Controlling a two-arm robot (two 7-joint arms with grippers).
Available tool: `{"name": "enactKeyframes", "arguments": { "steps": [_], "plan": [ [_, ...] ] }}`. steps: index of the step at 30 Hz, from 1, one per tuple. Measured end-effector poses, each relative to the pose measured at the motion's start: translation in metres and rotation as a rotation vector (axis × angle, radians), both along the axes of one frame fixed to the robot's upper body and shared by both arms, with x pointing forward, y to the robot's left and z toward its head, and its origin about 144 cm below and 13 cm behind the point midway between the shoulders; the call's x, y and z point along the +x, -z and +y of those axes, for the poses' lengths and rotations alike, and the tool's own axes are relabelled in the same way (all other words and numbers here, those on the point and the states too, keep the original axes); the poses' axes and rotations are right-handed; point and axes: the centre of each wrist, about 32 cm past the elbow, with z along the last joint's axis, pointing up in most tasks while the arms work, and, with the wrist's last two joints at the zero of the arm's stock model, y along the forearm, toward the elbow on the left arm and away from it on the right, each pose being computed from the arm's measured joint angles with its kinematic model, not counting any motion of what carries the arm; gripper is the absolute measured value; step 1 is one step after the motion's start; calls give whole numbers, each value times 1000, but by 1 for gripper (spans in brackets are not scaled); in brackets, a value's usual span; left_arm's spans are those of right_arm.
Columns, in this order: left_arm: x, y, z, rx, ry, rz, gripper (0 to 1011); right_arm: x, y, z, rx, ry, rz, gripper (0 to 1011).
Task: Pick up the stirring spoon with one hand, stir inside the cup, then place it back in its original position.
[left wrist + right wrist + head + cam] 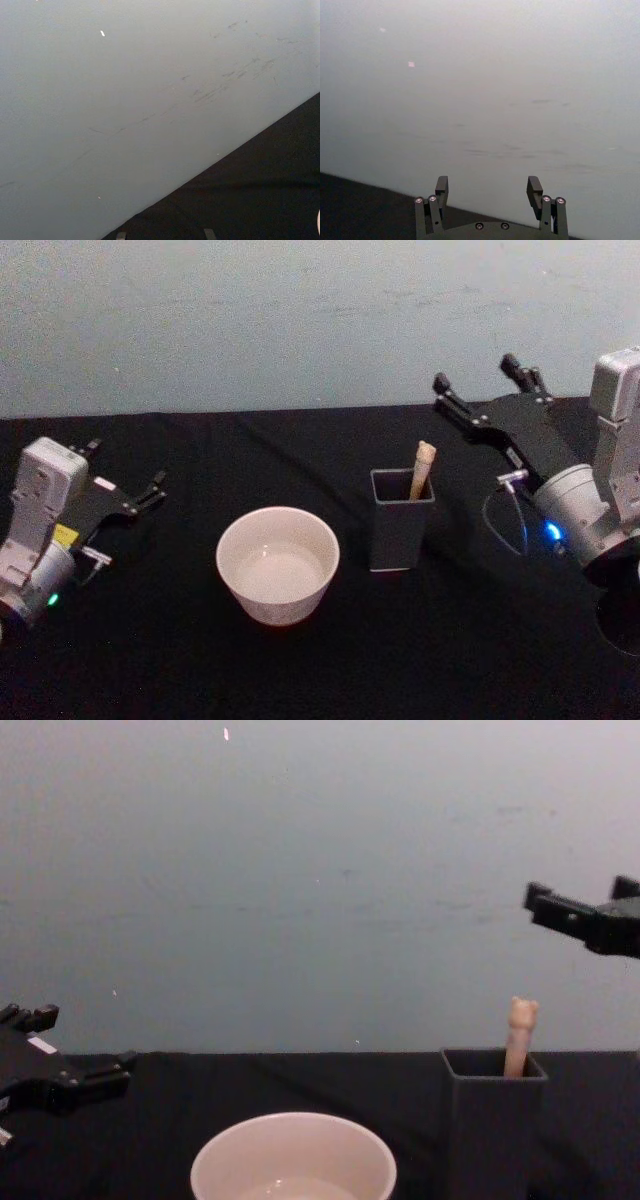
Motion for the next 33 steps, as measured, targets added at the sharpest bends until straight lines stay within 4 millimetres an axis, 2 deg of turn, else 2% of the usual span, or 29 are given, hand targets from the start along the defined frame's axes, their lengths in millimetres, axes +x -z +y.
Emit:
{"name": "enactKeyframes", "arguments": {
  "steps": [5, 9, 21, 33],
  "plan": [
    [0, 0, 0, 0, 0, 0, 1001, -6, 5, -2, -101, 118, -5, 1002],
    [0, 0, 0, 0, 0, 0, 1001, -14, 18, -3, -149, 152, 47, 1002],
    [0, 0, 0, 0, 0, 0, 1001, -21, 54, -3, -132, 172, 195, 1002],
    [0, 0, 0, 0, 0, 0, 1001, -17, 59, -6, -109, 178, 224, 1002]
  ]
}}
